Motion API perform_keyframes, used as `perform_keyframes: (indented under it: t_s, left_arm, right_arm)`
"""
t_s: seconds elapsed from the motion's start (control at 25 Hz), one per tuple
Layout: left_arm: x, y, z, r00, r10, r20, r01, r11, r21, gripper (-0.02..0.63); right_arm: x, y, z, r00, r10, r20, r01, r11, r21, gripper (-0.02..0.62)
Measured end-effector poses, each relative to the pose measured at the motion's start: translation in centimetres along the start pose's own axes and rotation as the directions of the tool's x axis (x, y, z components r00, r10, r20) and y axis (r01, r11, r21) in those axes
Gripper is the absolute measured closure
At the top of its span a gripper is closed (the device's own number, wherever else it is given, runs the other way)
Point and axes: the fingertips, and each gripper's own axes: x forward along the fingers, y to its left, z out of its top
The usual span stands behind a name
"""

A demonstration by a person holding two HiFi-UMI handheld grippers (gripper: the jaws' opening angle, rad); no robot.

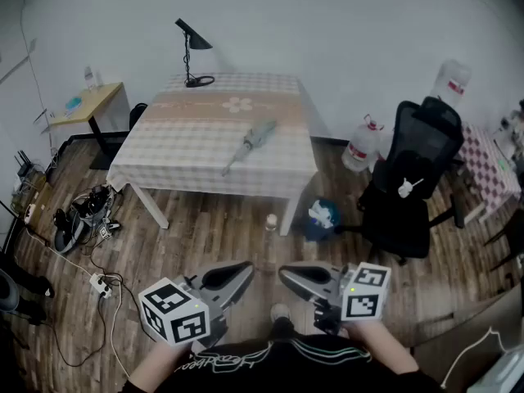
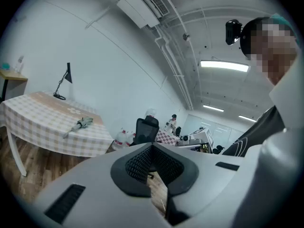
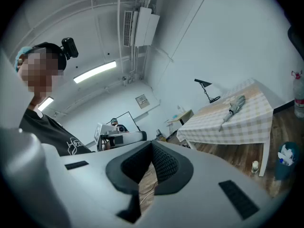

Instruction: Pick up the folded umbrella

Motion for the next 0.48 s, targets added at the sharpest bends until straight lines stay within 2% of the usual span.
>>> perform_keyframes:
  t_s: [0.48]
  left_arm:
    - [4.4,2.1,0.5,1.000,-0.007,-0.022,0.007,1.000,-0.014,0.609]
  right_arm:
    - [-0.5,-5.0,1.7,1.000,-0.004,0.017,0.003,0.999,0.032,0.584]
